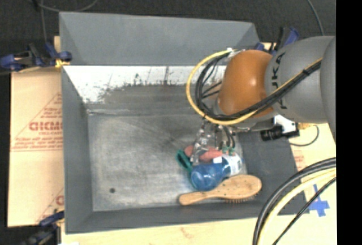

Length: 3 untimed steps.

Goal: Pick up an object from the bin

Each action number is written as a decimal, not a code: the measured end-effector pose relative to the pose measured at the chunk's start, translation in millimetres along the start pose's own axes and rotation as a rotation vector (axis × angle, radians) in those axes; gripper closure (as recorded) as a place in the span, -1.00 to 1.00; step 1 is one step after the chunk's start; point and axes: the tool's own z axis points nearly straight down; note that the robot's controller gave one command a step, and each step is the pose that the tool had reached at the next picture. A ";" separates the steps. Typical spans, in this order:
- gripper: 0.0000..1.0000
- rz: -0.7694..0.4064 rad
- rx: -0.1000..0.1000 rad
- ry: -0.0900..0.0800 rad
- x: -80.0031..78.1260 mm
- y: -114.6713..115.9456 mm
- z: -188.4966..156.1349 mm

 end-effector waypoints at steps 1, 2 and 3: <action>1.00 0.005 0.000 -0.002 -8.5 1.4 -16.7; 1.00 0.000 0.001 0.006 -5.3 0.2 -19.2; 1.00 -0.044 0.001 -0.007 -15.5 -20.9 4.3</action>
Offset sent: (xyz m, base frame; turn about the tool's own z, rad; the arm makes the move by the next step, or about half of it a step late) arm 0.0025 -0.0035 0.0453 -0.0331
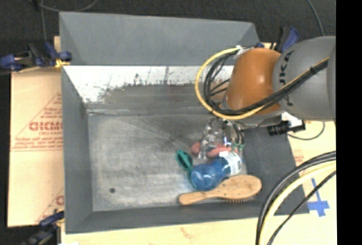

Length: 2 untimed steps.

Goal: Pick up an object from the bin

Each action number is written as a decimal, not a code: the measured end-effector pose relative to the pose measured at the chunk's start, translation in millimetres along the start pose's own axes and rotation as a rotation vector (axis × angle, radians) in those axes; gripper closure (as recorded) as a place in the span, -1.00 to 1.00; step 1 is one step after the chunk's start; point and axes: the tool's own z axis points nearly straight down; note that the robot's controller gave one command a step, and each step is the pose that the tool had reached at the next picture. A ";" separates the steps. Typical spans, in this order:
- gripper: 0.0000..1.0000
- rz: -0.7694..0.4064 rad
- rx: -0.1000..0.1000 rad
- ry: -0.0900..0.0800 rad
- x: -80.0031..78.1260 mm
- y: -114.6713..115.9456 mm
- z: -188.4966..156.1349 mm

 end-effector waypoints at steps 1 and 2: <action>1.00 -0.114 -0.007 0.000 -1.8 -44.1 26.5; 1.00 -0.188 0.000 0.003 1.7 -25.9 -133.2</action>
Offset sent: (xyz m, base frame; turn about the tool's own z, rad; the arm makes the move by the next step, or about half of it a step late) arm -0.0106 -0.0239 0.1291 -0.1853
